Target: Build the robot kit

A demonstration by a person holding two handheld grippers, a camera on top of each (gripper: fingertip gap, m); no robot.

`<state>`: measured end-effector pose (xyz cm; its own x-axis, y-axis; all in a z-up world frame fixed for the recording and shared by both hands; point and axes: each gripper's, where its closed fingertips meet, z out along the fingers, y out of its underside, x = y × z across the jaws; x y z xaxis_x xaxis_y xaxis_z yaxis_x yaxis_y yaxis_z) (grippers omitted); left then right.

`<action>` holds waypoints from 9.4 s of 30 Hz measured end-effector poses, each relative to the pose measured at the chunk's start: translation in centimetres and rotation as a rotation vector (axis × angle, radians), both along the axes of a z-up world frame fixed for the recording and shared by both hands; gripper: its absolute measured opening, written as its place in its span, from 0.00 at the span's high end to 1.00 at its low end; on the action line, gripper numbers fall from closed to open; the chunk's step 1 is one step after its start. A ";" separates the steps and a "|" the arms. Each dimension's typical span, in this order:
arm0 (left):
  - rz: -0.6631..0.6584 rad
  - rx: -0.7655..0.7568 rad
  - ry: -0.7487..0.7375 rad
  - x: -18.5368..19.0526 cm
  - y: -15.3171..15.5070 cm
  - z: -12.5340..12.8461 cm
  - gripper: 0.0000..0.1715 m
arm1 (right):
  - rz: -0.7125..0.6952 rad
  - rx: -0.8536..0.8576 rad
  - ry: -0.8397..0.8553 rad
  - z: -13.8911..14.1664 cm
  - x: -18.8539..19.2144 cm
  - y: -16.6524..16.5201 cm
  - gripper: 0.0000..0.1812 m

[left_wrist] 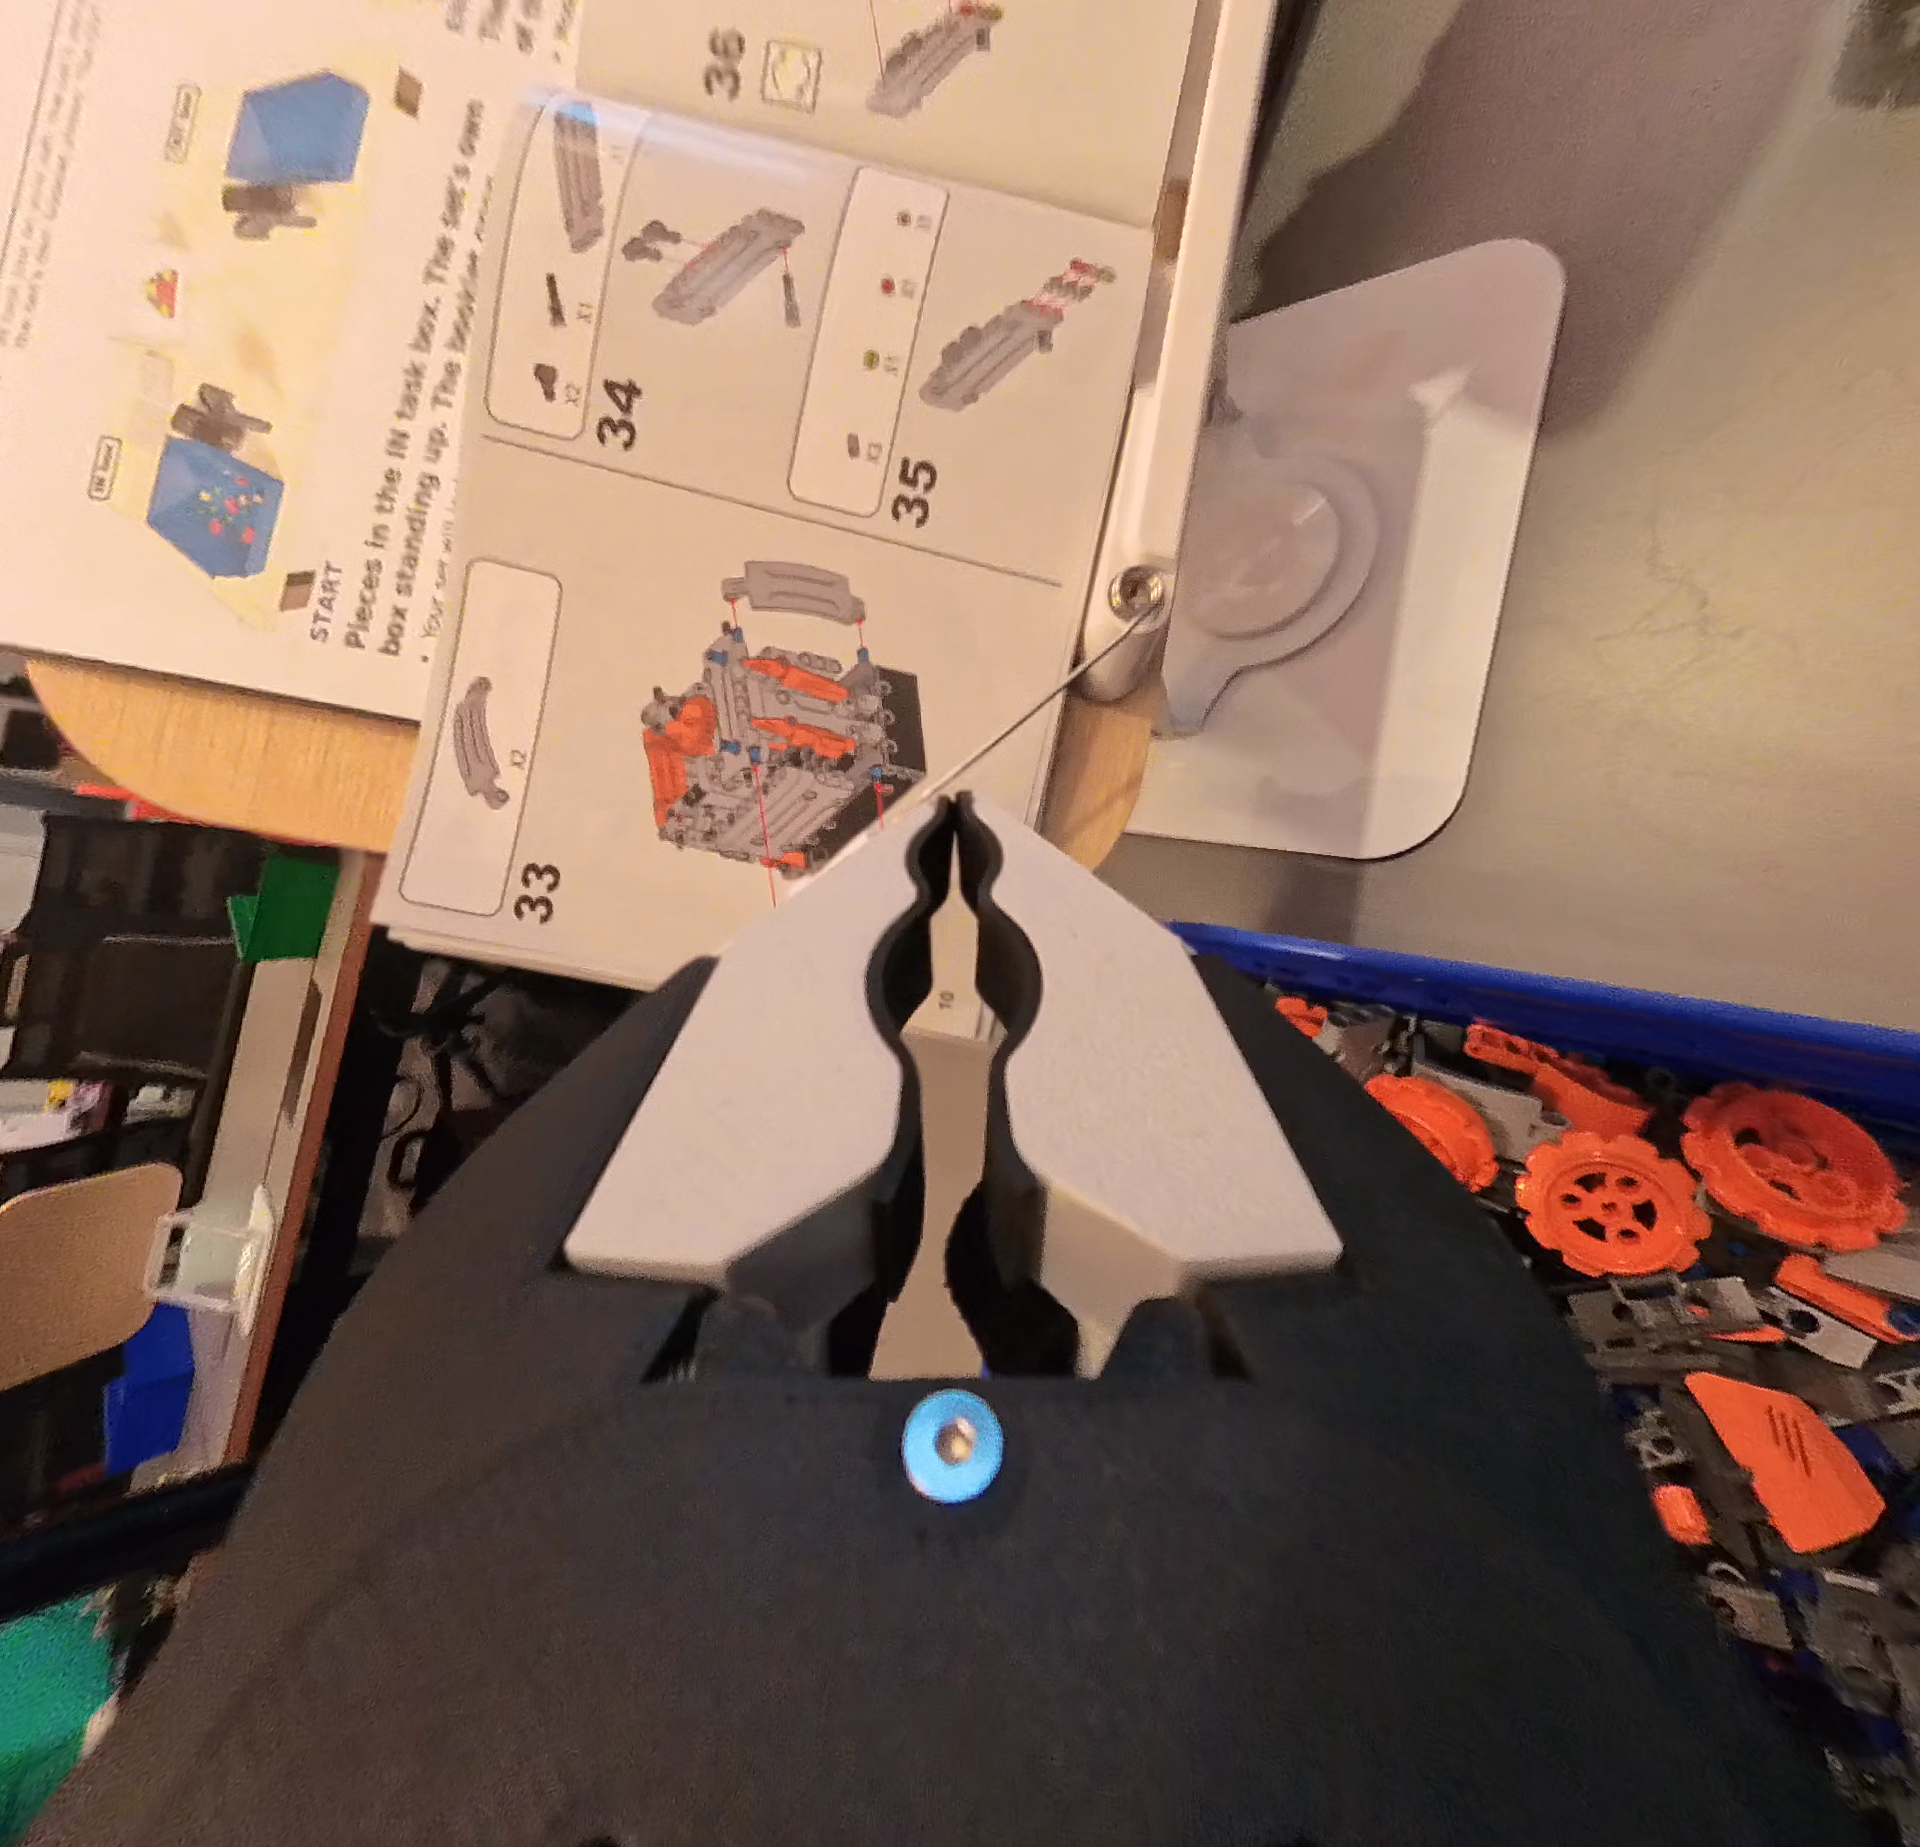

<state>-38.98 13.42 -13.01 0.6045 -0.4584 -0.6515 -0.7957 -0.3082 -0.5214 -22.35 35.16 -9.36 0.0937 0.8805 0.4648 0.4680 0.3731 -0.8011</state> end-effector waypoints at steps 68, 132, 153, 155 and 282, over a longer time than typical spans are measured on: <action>-0.114 -0.083 -0.091 12.1 9.8 -0.5 0.74 | -0.006 0.087 0.105 0.9 1.1 2.3 0.76; -0.149 -0.029 -0.107 15.2 11.8 0.8 0.69 | 0.147 -0.066 0.064 -0.4 0.2 -0.6 0.94; -0.100 -0.130 -0.236 14.6 12.8 -0.2 0.68 | 0.318 0.146 -0.104 -5.0 3.8 -3.8 0.97; -0.100 -0.133 -0.237 14.6 12.8 -0.2 0.68 | 0.324 0.129 -0.110 -5.2 3.9 -3.9 0.98; -0.036 0.064 0.084 20.2 17.8 -2.0 0.86 | 0.273 0.290 -0.106 -6.3 5.5 -3.0 1.00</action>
<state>-18.82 31.18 -14.96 0.5302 -0.4346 -0.7280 -0.8475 -0.2463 -0.4702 -16.84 32.16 -15.62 -0.1870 0.6977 0.6916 0.3947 0.6980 -0.5975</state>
